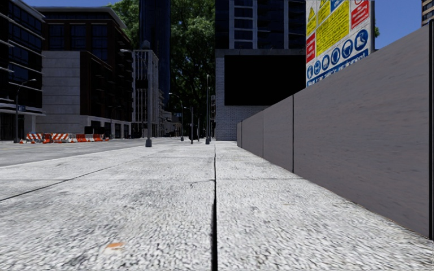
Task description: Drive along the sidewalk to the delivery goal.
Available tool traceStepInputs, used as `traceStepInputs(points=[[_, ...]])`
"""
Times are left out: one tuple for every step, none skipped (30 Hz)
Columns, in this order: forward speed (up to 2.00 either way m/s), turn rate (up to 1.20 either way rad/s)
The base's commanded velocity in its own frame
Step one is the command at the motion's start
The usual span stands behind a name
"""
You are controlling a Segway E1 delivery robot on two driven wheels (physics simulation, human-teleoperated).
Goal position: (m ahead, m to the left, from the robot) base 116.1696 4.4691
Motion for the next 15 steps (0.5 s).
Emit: traceStepInputs(points=[[2.00,0.00],[2.00,0.00],[2.00,0.00],[2.00,0.00],[2.00,0.00],[2.00,0.00],[2.00,0.00],[2.00,0.00],[2.00,0.00],[2.00,0.00],[2.00,0.00],[2.00,0.00],[2.00,0.00],[2.00,0.00],[2.00,0.00]])
